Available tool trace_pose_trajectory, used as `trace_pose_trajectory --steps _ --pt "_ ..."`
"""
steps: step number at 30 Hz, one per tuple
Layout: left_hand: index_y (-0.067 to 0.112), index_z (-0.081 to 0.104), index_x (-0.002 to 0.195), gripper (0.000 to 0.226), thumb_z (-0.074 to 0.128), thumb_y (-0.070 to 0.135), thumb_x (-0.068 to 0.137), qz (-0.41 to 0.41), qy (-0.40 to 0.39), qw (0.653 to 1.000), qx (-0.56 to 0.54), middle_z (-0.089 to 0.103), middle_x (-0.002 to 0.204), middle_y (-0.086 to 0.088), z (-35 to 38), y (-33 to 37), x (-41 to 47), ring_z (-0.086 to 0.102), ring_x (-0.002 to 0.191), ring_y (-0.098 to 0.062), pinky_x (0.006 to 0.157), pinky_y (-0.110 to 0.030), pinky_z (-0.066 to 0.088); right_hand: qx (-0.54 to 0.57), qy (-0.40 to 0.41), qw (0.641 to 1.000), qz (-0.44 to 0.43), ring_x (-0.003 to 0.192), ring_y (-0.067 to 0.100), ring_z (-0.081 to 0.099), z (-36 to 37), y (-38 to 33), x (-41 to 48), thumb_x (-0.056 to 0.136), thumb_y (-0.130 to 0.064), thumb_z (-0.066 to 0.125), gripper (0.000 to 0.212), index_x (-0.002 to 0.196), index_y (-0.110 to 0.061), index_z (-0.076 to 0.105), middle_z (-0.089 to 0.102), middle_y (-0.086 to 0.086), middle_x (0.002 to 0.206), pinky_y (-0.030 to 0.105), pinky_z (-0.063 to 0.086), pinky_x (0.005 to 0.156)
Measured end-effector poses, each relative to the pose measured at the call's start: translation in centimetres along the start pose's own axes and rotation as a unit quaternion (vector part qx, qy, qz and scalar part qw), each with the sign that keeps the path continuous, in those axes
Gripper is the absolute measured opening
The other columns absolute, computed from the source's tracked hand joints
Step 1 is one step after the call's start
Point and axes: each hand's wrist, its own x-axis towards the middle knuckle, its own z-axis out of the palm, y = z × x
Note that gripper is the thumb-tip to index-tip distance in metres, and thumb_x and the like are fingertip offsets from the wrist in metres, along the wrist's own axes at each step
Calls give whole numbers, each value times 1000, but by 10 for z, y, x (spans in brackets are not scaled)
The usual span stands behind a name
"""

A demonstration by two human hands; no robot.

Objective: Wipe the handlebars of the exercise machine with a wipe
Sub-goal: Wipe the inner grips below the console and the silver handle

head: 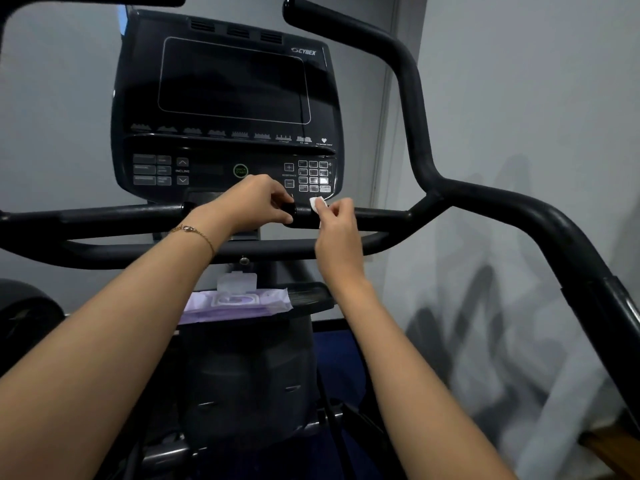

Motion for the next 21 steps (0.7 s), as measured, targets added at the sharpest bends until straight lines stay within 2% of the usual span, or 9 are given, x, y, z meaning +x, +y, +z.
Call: trace_pose_trajectory --steps 3,6,8,10,13,15,19,21 --pt "13 65 115 35 71 20 81 2 0 1000 11 67 105 -3 0 3 -1 60 95 -14 88 -27 47 -31 -8 999 12 87 23 49 -19 38 5 94 -1 44 38 128 -12 55 35 1 97 26 36 73" --pt "14 66 114 34 72 21 81 0 -2 1000 15 67 104 -3 -1 2 0 59 93 -13 87 -26 47 -36 6 990 138 91 29 53 -42 80 12 96 -4 42 35 129 -9 54 36 3 103 25 36 80" --pt "14 66 113 35 74 20 79 -6 -2 1000 -5 67 104 -2 -1 0 -1 59 93 -13 88 -25 47 -45 -9 983 179 94 32 53 -46 85 20 95 0 38 37 127 -5 54 38 9 112 28 41 86" --pt "14 66 113 35 74 20 79 -10 -3 1000 -21 67 104 -2 -1 -1 -1 60 93 -13 89 -25 47 -36 -47 984 166 96 30 52 -42 71 28 95 0 36 34 122 -2 56 40 13 116 27 39 91" --pt "14 67 112 34 73 20 80 -4 -3 1000 -4 68 104 -3 -1 -1 -2 61 97 -15 91 -29 48 -44 -99 990 88 88 18 49 -40 51 38 98 -9 40 29 118 -5 61 43 6 106 18 33 79" --pt "13 67 113 33 72 20 80 -1 2 1000 0 68 105 -3 0 1 -4 62 97 -16 92 -31 49 -66 -102 989 79 90 23 54 -43 53 43 99 -16 43 28 114 -6 64 50 10 104 20 34 74" --pt "15 65 116 35 71 23 82 -3 11 1000 4 67 107 -3 1 2 -7 61 98 -16 92 -32 49 -111 -78 984 117 97 29 58 -48 60 48 98 -14 43 28 111 -4 66 56 15 110 19 34 75" --pt "16 63 118 36 70 25 83 -6 9 1000 8 66 109 -2 1 2 -8 60 100 -17 91 -33 48 -100 -78 987 96 97 27 58 -40 46 46 98 -12 43 27 112 -2 64 57 15 111 18 35 78"
